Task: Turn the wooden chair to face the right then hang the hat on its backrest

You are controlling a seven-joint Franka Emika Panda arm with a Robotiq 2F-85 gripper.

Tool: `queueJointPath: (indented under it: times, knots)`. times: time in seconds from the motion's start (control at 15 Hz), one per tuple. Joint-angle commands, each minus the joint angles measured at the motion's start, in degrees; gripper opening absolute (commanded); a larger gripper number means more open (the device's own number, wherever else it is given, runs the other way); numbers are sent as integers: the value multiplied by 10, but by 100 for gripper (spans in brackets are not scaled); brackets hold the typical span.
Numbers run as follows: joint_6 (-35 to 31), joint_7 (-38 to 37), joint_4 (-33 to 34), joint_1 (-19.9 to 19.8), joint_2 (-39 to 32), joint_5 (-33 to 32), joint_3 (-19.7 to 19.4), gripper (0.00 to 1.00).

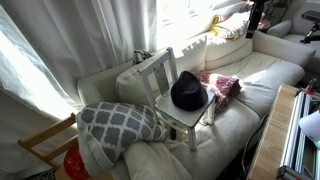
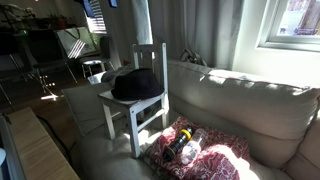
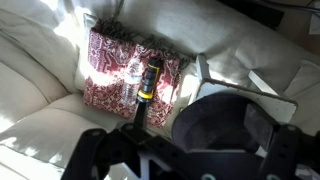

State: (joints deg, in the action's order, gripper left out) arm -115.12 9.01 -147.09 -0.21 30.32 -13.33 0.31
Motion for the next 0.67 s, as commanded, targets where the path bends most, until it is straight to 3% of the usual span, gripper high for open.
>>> queueJointPath:
  times: [0.0, 0.2, 0.33, 0.6]
  knots:
    - [-38, -79, 32, 34, -99, 77, 24, 100]
    - [-87, -185, 73, 53, -179, 152, 62, 100]
    - [-137, -263, 115, 57, -243, 166, 87, 100]
    - [-222, -412, 194, 57, -344, 128, 99, 100]
